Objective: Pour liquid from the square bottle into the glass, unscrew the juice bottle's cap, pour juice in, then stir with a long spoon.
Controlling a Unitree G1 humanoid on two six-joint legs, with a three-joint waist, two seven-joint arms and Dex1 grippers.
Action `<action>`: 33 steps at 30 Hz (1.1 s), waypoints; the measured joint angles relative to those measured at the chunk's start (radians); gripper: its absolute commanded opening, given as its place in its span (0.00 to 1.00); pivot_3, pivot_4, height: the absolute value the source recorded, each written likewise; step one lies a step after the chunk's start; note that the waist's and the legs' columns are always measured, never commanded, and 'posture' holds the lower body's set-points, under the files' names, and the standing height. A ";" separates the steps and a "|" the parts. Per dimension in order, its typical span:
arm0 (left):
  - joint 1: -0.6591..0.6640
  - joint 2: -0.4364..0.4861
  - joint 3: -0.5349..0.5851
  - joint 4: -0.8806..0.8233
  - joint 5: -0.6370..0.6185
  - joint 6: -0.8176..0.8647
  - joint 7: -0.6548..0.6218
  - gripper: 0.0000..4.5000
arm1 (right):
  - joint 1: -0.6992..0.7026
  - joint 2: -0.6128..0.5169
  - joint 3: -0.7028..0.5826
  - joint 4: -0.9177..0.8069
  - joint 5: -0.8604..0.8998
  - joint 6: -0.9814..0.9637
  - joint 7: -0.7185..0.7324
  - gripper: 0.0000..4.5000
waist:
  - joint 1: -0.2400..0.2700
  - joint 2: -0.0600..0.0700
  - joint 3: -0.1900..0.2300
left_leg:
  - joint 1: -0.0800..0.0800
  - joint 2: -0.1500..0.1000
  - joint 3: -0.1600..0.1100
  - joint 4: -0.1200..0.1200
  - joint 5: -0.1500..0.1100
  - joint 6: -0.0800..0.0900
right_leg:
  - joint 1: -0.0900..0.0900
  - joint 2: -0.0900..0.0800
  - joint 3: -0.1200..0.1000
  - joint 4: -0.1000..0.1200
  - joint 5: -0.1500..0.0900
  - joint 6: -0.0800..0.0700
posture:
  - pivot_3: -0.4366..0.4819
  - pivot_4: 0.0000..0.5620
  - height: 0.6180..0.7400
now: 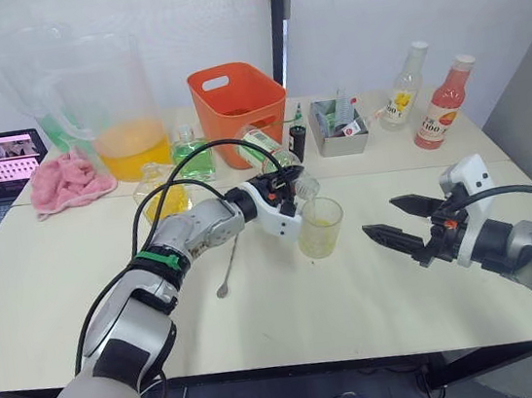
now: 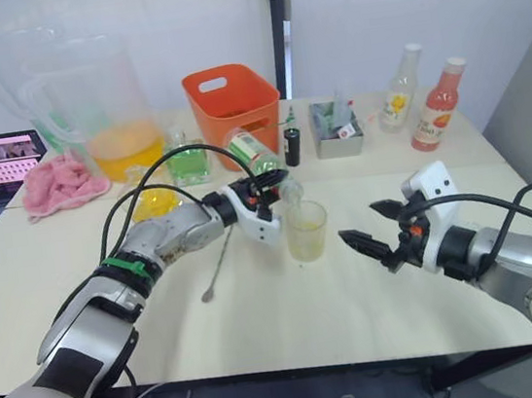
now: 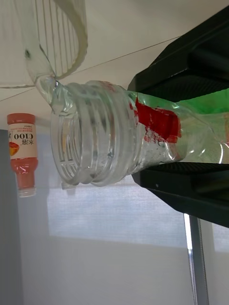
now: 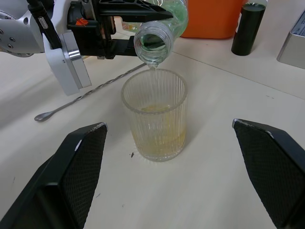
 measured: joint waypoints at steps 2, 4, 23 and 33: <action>0.000 0.000 0.000 -0.001 0.000 0.000 0.000 0.27 | 0.000 0.000 0.000 0.000 0.000 0.000 0.000 0.99 | 0.000 0.000 0.000 | 0.000 0.000 0.000 0.000 0.000 0.000 | 0.000 0.000 0.000 0.000 0.000 0.000 | 0.48 0.27 0.99; 0.000 0.000 0.000 -0.002 0.000 0.000 0.000 0.27 | 0.000 0.000 0.000 0.000 0.000 0.000 0.000 0.99 | 0.000 0.000 0.000 | 0.000 0.000 0.000 0.000 0.000 0.000 | 0.000 0.000 0.000 0.000 0.000 0.000 | 0.48 0.27 0.99; 0.064 -0.067 0.137 -0.044 -0.415 0.080 -0.426 0.27 | -0.015 -0.001 0.006 0.013 -0.013 0.000 0.014 0.99 | -0.006 0.000 0.000 | 0.001 0.000 0.000 0.000 0.000 0.000 | 0.000 0.000 0.000 0.001 0.001 -0.002 | 0.48 0.27 0.99; 0.088 -0.093 0.370 -0.276 -0.795 0.407 -0.659 0.27 | -0.091 -0.003 0.015 0.067 -0.027 0.000 0.059 0.99 | -0.011 0.000 0.000 | 0.001 0.000 -0.001 0.001 0.000 0.000 | 0.001 0.000 0.000 0.002 0.001 -0.002 | 0.48 0.27 0.99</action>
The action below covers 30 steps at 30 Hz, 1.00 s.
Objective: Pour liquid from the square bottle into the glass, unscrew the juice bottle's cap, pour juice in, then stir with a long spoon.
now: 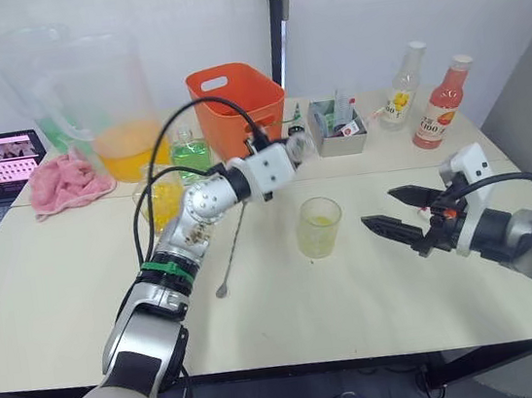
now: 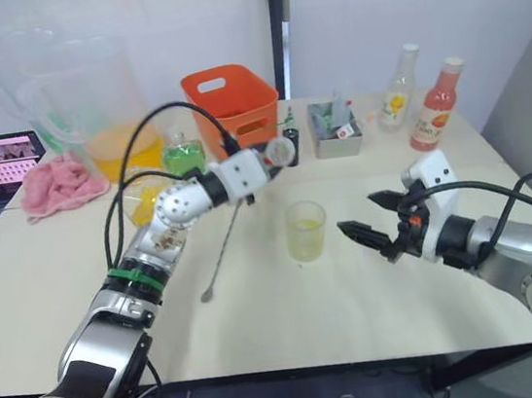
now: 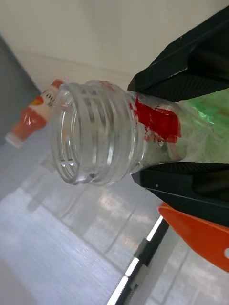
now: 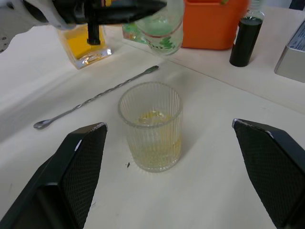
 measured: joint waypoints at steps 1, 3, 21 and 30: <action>0.001 0.004 0.030 -0.037 -0.044 0.063 -0.017 0.27 | -0.013 -0.001 0.004 0.011 0.000 0.000 0.012 0.99 | -0.004 0.000 0.000 | 0.001 0.000 0.000 0.000 0.000 0.000 | 0.000 0.000 0.000 0.000 0.000 0.000 | 0.48 0.27 0.99; 0.008 0.008 0.099 -0.115 -0.145 0.195 -0.046 0.27 | -0.038 -0.003 0.018 0.037 -0.005 0.000 0.035 0.99 | -0.011 0.000 0.000 | 0.001 0.000 -0.001 0.000 0.000 0.000 | 0.001 0.000 0.000 0.000 0.000 0.000 | 0.48 0.27 0.99; 0.476 0.350 0.513 -0.943 -0.751 1.054 -0.104 0.27 | -0.238 -0.040 0.143 0.282 -0.078 -0.152 0.553 0.99 | -0.037 0.000 0.000 | 0.002 0.000 -0.002 0.001 0.000 0.000 | 0.002 0.001 -0.001 0.001 -0.001 0.000 | 0.48 0.27 0.99; 0.805 0.408 0.916 -1.072 -0.920 1.147 -0.023 0.27 | -0.275 -0.001 0.205 0.316 -0.065 -0.179 0.741 0.99 | -0.050 0.000 0.000 | 0.003 0.002 -0.002 0.001 0.000 0.000 | 0.001 0.002 0.000 0.002 -0.002 -0.001 | 0.48 0.27 0.99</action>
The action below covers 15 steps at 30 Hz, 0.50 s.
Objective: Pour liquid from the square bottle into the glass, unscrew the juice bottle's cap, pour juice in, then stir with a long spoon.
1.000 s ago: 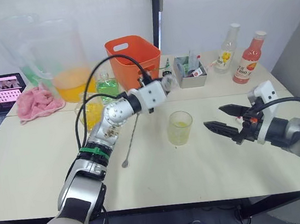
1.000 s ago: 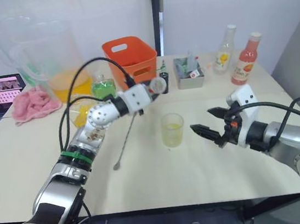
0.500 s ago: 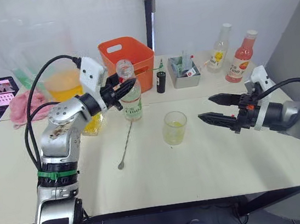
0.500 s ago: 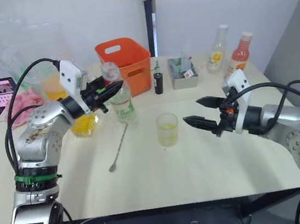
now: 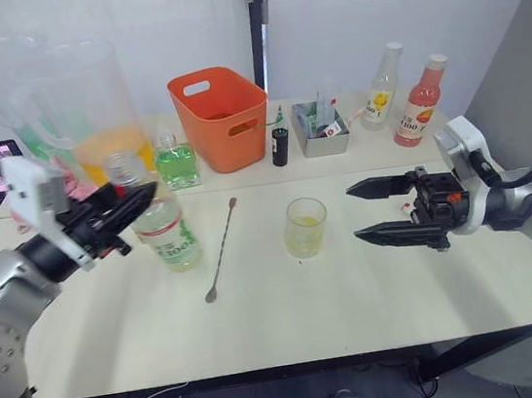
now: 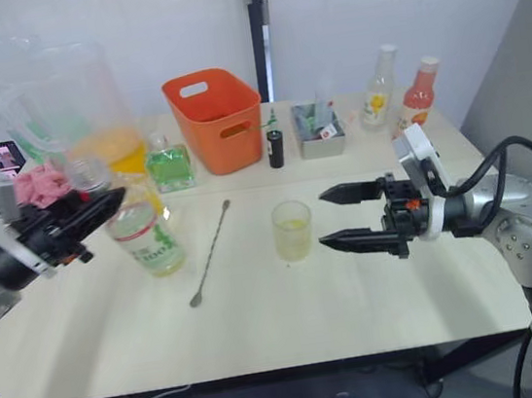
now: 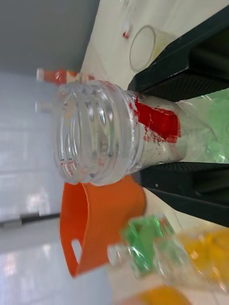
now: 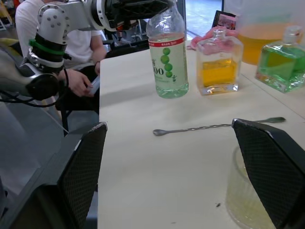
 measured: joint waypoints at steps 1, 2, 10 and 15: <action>0.047 0.020 0.034 0.006 0.010 -0.007 -0.011 0.27 | -0.007 0.005 0.013 0.010 -0.006 0.000 0.007 0.99 | 0.000 0.000 0.000 | 0.000 0.000 0.000 0.000 0.000 0.000 | 0.000 0.000 0.000 0.000 0.000 0.000 | 0.48 0.27 0.99; 0.088 0.039 0.067 0.023 0.025 -0.014 -0.019 0.27 | -0.013 0.009 0.024 0.020 -0.015 0.000 0.012 0.99 | 0.003 0.000 0.000 | 0.000 0.000 0.000 0.000 0.000 0.000 | 0.000 0.000 0.000 0.000 -0.001 -0.002 | 0.48 0.27 0.99; 0.061 0.115 0.125 0.292 0.106 -0.042 0.057 0.27 | -0.035 0.026 0.052 0.029 -0.046 -0.001 0.021 0.99 | 0.037 -0.002 0.000 | 0.000 0.000 0.001 0.000 0.000 -0.001 | 0.000 -0.001 -0.001 -0.002 -0.004 -0.006 | 0.48 0.27 0.99; -0.140 0.126 -0.023 0.551 0.216 -0.151 0.103 0.27 | 0.009 0.014 0.035 -0.011 -0.050 0.014 -0.015 0.99 | 0.050 -0.004 0.000 | 0.000 0.000 0.001 0.000 0.000 -0.001 | -0.001 -0.001 -0.001 -0.001 -0.002 -0.006 | 0.48 0.27 0.99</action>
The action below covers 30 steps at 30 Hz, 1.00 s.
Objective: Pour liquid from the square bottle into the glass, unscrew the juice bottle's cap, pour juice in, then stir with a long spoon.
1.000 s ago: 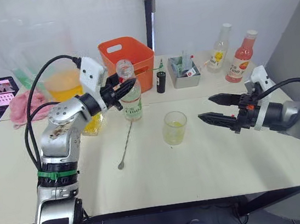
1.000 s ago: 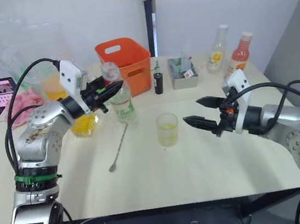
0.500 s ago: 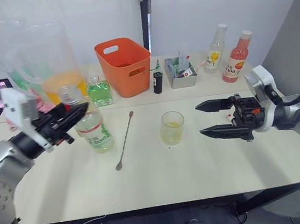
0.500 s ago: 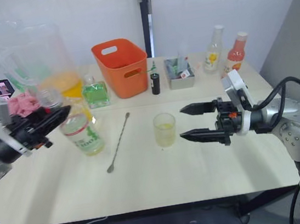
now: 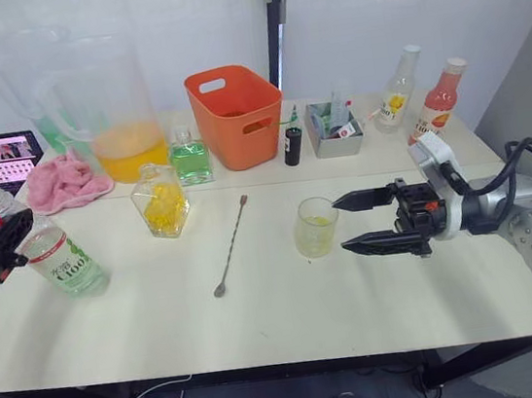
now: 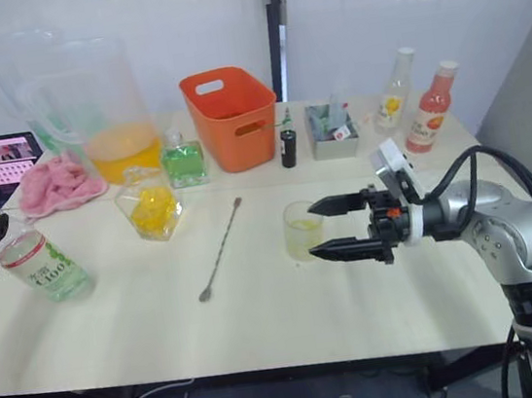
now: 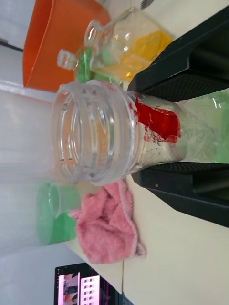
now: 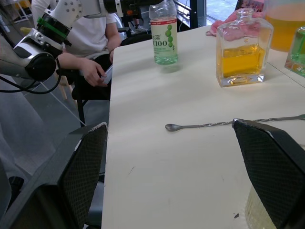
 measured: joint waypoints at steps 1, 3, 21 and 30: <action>-0.045 0.009 -0.033 0.048 0.023 -0.029 0.003 0.27 | 0.009 0.000 -0.006 -0.015 0.004 0.012 -0.014 0.99 | -0.001 -0.001 0.000 | 0.000 0.000 0.000 0.000 0.000 0.000 | 0.000 0.000 0.000 0.000 0.002 -0.001 | 0.48 0.27 0.99; -0.107 0.013 -0.072 0.110 0.048 -0.065 0.003 0.27 | 0.020 -0.002 -0.023 -0.030 0.018 0.026 -0.033 0.99 | -0.002 -0.001 0.000 | 0.000 0.000 0.000 -0.001 0.000 0.000 | 0.000 0.000 0.000 -0.001 0.004 0.003 | 0.48 0.27 0.99; -0.668 -0.067 -0.399 0.942 0.329 -0.508 -0.104 0.27 | 0.171 -0.024 -0.152 -0.198 0.088 0.072 -0.206 0.99 | -0.004 -0.003 0.000 | -0.001 0.000 0.000 -0.003 0.000 0.000 | 0.000 0.000 0.000 -0.001 0.004 0.004 | 0.48 0.27 0.99; -0.674 -0.072 -0.429 0.967 0.371 -0.578 -0.130 0.38 | 0.168 -0.033 -0.169 -0.200 0.107 0.072 -0.257 1.00 | -0.005 -0.003 0.000 | -0.001 0.000 0.000 -0.002 0.001 -0.001 | 0.000 0.000 0.000 0.000 0.004 0.004 | 0.48 0.27 0.99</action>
